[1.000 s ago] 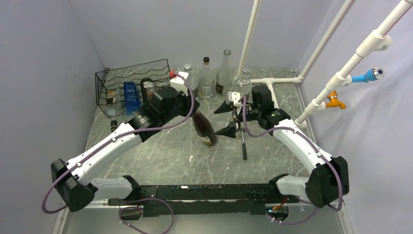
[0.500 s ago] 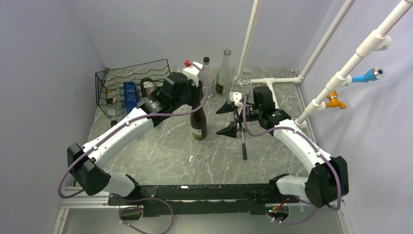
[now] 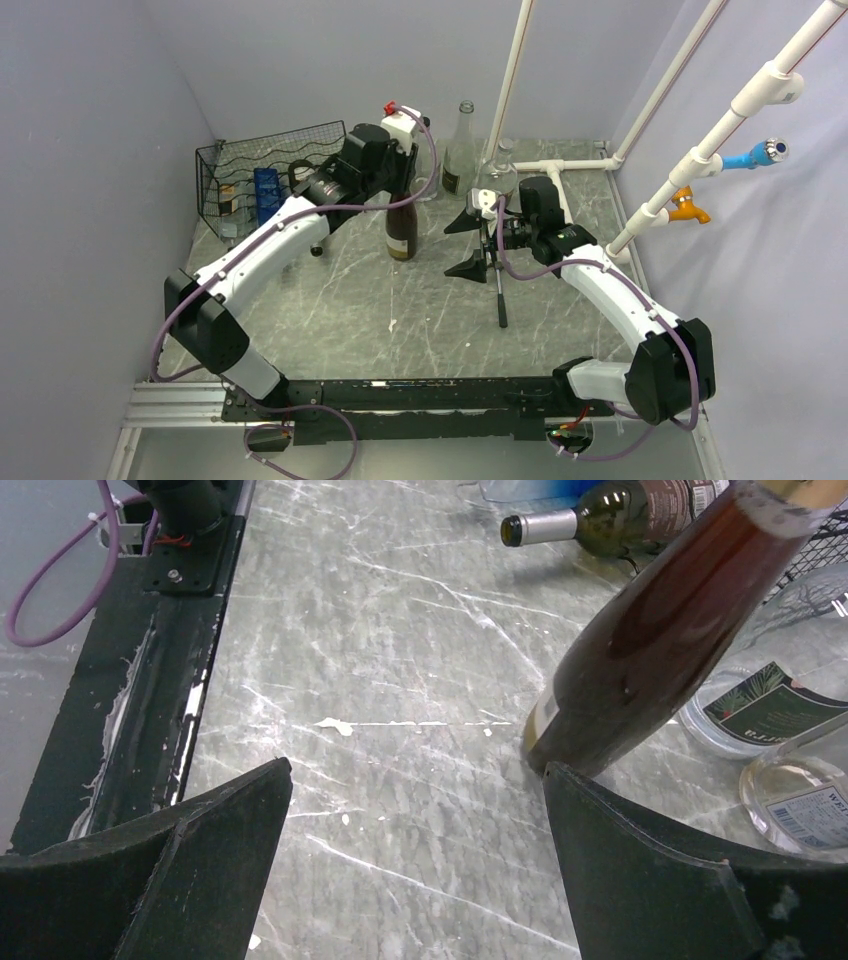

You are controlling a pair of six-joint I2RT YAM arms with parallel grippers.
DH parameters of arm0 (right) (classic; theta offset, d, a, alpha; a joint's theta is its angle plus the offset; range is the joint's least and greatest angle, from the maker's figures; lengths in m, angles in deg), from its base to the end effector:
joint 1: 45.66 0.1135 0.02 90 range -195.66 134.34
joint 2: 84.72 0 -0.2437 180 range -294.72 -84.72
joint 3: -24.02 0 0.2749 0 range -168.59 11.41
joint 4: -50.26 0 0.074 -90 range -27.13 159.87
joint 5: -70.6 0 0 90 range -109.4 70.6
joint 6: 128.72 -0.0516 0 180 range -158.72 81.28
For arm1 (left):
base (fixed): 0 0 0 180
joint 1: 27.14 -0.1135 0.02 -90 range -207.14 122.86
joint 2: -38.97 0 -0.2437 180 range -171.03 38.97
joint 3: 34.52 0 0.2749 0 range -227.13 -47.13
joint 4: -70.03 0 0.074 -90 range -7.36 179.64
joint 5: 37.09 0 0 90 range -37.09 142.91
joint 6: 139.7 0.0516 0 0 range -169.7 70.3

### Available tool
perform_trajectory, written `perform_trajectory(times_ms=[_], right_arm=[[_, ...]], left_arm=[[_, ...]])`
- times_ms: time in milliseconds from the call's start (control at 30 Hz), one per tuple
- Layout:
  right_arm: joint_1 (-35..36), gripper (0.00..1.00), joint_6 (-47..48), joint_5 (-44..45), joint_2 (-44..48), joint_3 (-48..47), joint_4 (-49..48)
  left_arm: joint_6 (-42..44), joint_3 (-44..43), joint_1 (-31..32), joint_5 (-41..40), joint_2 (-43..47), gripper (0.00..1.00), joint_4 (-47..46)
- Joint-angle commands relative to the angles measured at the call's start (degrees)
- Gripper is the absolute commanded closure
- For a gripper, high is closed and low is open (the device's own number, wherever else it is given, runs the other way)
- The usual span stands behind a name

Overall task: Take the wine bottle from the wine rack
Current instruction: Place the wine bottle at the center of the board.

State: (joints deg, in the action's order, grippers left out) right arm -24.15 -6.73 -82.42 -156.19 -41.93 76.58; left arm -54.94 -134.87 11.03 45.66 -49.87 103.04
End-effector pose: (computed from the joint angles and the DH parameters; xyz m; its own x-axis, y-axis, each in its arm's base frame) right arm 0.2612 0.1524 0.2667 0.0450 -0.2406 -0.9696 -0.9985 0.0201 -0.0513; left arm 0.3192 -0.2426 0.3661 -0.3345 0.1477 -0.9308 0.4923 0.8696 -0.0389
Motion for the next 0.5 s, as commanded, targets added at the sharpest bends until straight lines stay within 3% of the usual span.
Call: perform_trajectory(times_ms=[0, 467], right_arm=[[-0.3, 0.0, 1.3, -0.4, -0.2, 0.3, -1.2], [-0.8, 0.0, 1.5, -0.6, 0.0, 0.4, -1.2]], left_arm=[[1.7, -8.2, -1.9, 0.0, 1.8, 1.0, -16.6], [2.9, -14.5, -4.3, 0.7, -4.4, 1.0, -18.1]])
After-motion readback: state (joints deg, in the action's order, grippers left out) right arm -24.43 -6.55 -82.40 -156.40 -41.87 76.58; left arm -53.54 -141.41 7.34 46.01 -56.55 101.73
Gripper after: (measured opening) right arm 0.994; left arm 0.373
